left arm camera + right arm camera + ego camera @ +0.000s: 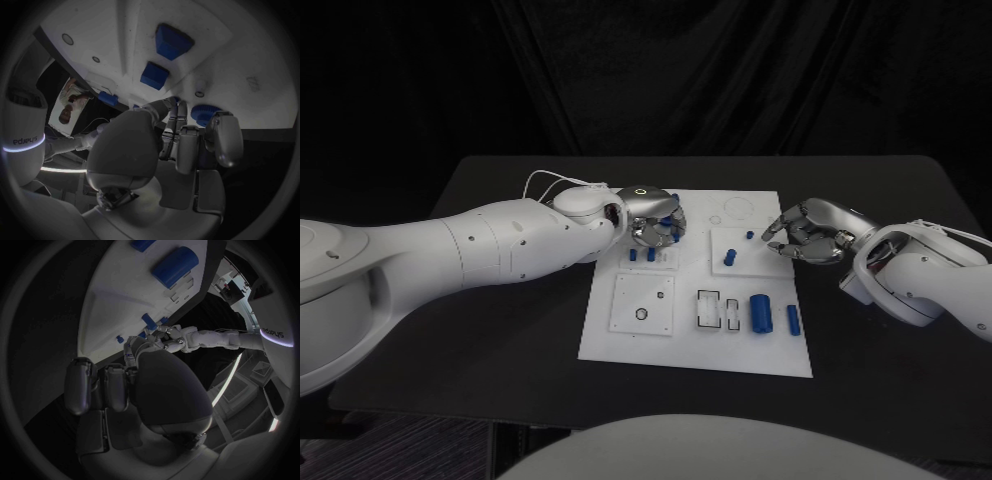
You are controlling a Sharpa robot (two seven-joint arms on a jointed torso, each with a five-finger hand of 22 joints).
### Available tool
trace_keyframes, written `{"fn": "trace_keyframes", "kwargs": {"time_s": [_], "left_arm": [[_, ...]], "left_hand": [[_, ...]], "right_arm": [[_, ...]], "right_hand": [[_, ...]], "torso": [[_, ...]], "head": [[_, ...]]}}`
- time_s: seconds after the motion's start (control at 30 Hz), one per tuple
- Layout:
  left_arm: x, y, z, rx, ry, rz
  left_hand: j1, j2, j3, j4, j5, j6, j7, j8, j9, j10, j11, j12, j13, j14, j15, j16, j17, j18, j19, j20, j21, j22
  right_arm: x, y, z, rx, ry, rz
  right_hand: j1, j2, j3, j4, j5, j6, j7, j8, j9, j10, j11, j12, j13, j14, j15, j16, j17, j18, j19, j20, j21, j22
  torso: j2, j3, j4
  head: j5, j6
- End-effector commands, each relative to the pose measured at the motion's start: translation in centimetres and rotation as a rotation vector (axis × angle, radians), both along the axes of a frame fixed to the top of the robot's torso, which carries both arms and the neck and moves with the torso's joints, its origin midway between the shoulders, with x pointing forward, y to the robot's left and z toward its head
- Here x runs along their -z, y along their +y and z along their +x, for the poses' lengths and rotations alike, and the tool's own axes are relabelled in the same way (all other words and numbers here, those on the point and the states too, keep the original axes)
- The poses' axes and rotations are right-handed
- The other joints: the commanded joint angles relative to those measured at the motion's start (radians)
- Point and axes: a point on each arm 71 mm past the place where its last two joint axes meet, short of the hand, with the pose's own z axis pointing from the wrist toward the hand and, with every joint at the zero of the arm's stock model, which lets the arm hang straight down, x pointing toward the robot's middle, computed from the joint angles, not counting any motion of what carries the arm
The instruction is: Assemble the parts on the task board
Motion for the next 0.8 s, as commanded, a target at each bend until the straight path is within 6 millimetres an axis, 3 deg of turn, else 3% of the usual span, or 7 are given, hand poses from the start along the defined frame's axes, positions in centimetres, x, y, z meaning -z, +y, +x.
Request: {"fn": "trace_keyframes", "kwargs": {"time_s": [0.03, 0.4, 0.8], "left_arm": [[0.3, -0.1, -0.3, 0.031, -0.003, -0.007], [0.3, 0.3, -0.4, 0.030, -0.021, -0.021], [-1.8, 2.7, -1.2, -0.009, -0.137, -0.106]], "left_hand": [[0.003, 0.017, -0.008, -0.004, 0.002, 0.019, -0.003, 0.009, 0.001, 0.017, -0.005, 0.009, 0.000, 0.028, -0.010, -0.005, 0.005, 0.012, 0.006, -0.011, -0.002, 0.128], [0.014, 0.026, -0.032, -0.012, 0.002, 0.060, -0.007, 0.016, -0.001, 0.064, -0.015, 0.010, -0.010, 0.029, -0.016, -0.005, 0.008, 0.016, -0.003, -0.019, -0.033, 0.116], [0.017, 0.028, -0.044, -0.014, 0.034, 0.093, -0.002, 0.021, -0.002, 0.099, -0.014, 0.001, -0.027, 0.033, 0.002, -0.004, 0.014, 0.012, 0.003, -0.006, -0.025, 0.120]], "right_arm": [[0.2, -0.1, 0.0, 0.014, 0.009, -0.006], [0.2, -0.1, 0.0, 0.013, 0.008, -0.005], [0.2, -0.4, 0.0, 0.021, 0.011, -0.010]], "right_hand": [[-0.004, 0.003, 0.003, -0.003, 0.003, -0.002, -0.001, -0.004, -0.002, 0.011, 0.006, -0.003, 0.112, 0.061, 0.008, -0.006, 0.041, 0.013, 0.013, 0.004, -0.006, 0.180], [-0.004, 0.003, 0.003, -0.003, 0.003, -0.002, -0.001, -0.004, -0.002, 0.011, 0.006, -0.003, 0.112, 0.061, 0.008, -0.006, 0.041, 0.013, 0.013, 0.004, -0.006, 0.180], [-0.004, 0.003, 0.003, -0.003, 0.003, -0.002, -0.001, -0.004, -0.002, 0.011, 0.006, -0.003, 0.112, 0.061, 0.008, -0.006, 0.041, 0.013, 0.013, 0.004, -0.006, 0.180]], "torso": [[0.000, 0.0000, 0.0001], [0.000, 0.0001, -0.0001], [0.000, -0.0001, 0.0003]], "head": [[0.000, 0.000], [-0.002, 0.000], [0.003, 0.000]]}}
